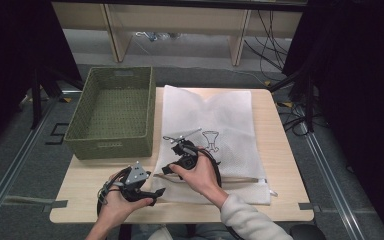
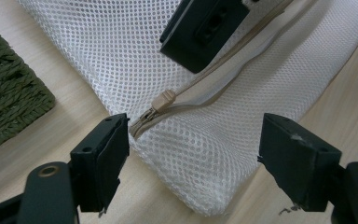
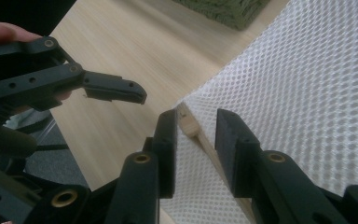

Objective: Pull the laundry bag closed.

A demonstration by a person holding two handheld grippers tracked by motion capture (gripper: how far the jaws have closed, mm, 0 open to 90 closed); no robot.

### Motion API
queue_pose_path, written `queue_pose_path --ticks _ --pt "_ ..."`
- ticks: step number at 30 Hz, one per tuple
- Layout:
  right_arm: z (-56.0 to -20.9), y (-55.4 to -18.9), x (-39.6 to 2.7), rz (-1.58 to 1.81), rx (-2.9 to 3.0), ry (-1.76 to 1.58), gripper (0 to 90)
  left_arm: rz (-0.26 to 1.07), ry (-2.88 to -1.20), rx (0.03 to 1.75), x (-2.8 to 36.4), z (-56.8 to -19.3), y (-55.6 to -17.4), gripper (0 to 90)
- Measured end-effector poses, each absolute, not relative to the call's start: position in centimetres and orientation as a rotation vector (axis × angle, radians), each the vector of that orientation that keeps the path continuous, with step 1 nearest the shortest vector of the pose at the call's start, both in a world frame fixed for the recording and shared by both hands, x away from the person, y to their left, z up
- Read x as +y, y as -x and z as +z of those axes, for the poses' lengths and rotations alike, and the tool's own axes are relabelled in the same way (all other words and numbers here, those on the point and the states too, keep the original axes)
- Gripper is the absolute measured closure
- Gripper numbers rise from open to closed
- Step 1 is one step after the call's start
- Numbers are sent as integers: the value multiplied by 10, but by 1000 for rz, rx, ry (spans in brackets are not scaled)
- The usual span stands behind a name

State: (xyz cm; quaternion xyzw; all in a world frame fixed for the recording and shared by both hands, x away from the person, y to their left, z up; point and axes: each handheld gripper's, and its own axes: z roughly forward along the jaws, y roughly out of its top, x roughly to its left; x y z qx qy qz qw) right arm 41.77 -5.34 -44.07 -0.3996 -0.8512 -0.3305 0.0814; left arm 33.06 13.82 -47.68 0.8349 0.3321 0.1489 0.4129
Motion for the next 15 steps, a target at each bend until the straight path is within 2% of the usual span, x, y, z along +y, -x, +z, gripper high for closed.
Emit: queue_pose_path --ticks 15 --pt "-455 -424 -40 -923 -2468 1204 685 360 -2108 871 138 -479 -331 233"
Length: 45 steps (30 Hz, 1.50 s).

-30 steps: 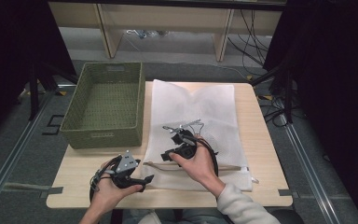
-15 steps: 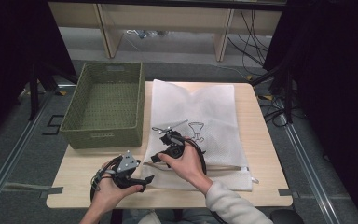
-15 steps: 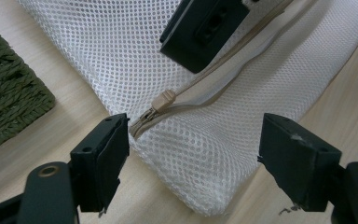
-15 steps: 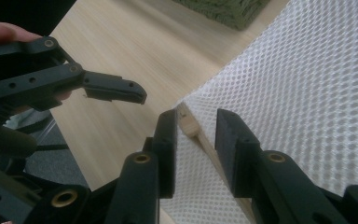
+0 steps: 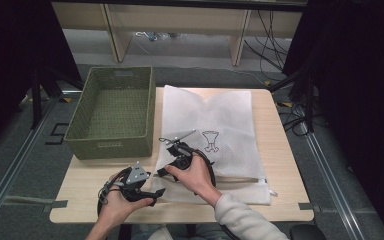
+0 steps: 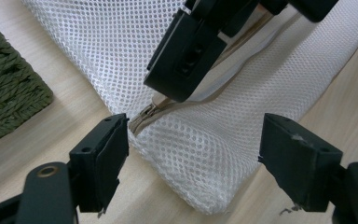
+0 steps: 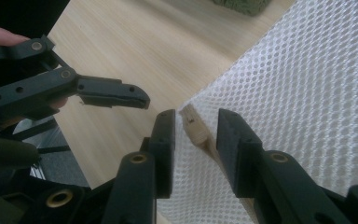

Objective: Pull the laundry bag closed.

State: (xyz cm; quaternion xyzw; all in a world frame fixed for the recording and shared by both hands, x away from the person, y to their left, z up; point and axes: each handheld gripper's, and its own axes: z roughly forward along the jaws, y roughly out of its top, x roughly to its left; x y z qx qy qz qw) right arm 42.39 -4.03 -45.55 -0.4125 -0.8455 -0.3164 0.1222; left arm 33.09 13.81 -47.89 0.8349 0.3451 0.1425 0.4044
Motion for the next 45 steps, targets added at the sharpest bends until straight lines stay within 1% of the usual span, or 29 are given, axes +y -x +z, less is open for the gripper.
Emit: queue_pose_path --ticks 3,4,13,26,28,30,33,35,37,45 --pt "-457 -424 -38 -915 -2452 1209 682 376 -2119 853 139 -479 -332 233" --pt "-458 -424 -38 -911 -2456 1208 680 363 -2107 876 138 -479 -331 232" --pt "-462 -423 -35 -901 -2454 1211 699 355 -2105 872 137 -480 -331 231" --pt "-459 -422 -32 -877 -2453 1259 804 353 -2106 875 138 -481 -332 230" --pt "-459 -422 -32 -882 -2473 1245 800 353 -2106 874 137 -481 -332 230" --pt "-459 -422 -33 -884 -2473 1239 776 354 -2105 875 137 -481 -331 230" --pt "-458 -420 -32 -877 -2461 1255 778 349 -2124 867 139 -480 -332 230" --pt "-459 -420 -33 -865 -2462 1255 774 348 -2098 875 137 -481 -331 230" --pt "-459 -420 -33 -850 -2459 1268 771 362 -2108 873 138 -480 -332 230" --pt "-455 -418 -33 -847 -2444 1273 739 368 -2117 856 139 -479 -332 230"
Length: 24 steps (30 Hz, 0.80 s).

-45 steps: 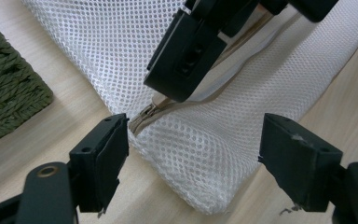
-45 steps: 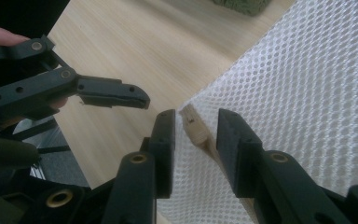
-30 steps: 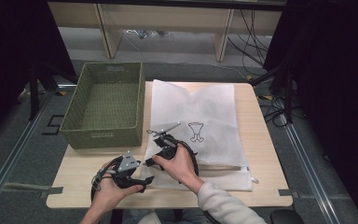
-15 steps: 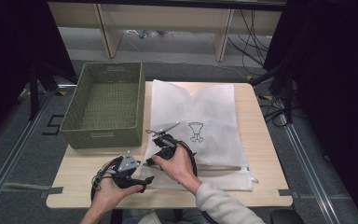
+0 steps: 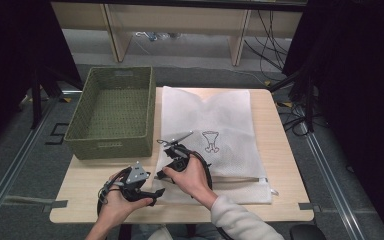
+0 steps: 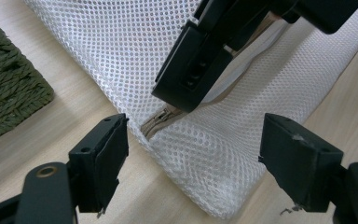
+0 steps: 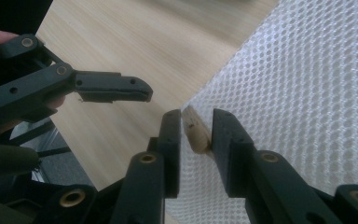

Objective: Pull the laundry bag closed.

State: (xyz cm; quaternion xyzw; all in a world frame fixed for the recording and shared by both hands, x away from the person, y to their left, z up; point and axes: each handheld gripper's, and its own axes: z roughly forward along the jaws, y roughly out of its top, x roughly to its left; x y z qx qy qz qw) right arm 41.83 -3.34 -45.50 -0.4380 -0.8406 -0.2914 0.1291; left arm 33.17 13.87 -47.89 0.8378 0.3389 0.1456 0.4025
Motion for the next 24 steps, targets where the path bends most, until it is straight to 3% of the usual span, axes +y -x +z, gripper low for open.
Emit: queue_pose_path --ticks 15,24 --pt "-459 -417 -35 -819 -2424 1291 724 364 -2111 858 138 -480 -332 228" --pt "-460 -420 -30 -826 -2441 1289 803 351 -2100 882 137 -481 -332 228"
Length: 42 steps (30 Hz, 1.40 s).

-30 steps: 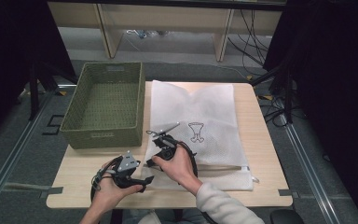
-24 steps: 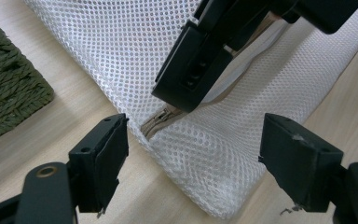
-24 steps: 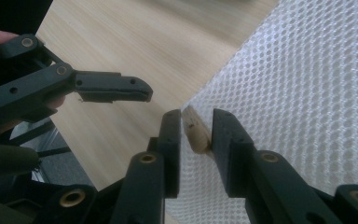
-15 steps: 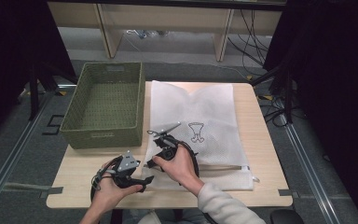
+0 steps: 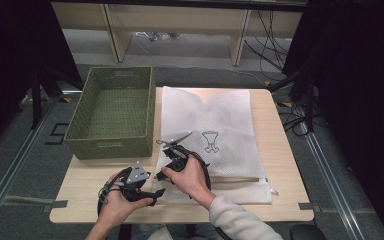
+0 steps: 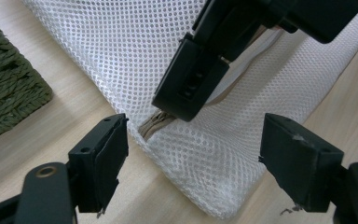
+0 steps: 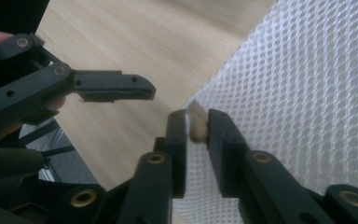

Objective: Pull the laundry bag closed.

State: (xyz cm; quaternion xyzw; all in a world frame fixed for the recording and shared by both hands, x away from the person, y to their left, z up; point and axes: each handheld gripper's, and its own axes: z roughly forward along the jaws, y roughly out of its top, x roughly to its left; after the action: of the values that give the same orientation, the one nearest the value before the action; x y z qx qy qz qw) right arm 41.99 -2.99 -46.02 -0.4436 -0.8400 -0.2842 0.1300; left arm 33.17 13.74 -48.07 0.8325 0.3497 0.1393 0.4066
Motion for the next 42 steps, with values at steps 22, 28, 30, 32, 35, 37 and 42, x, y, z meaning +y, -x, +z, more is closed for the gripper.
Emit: queue_pose_path --ticks 22,28,30,32,35,37,42 --pt "-442 -414 -32 -839 -2461 1223 871 338 -2116 917 139 -486 -338 326" --pt "-441 -413 -33 -862 -2477 1199 871 334 -2105 959 137 -490 -340 370" --pt "-440 -411 -33 -857 -2469 1218 871 329 -2116 960 137 -490 -341 369" --pt "-440 -411 -33 -850 -2477 1219 871 310 -2111 970 137 -492 -342 364" --pt "-439 -411 -33 -858 -2485 1195 871 282 -2084 981 137 -492 -343 345" --pt "-438 -411 -33 -873 -2493 1183 871 273 -2086 988 138 -493 -345 338" --pt "-434 -408 -33 -880 -2501 1171 871 220 -2070 1016 138 -497 -350 346"
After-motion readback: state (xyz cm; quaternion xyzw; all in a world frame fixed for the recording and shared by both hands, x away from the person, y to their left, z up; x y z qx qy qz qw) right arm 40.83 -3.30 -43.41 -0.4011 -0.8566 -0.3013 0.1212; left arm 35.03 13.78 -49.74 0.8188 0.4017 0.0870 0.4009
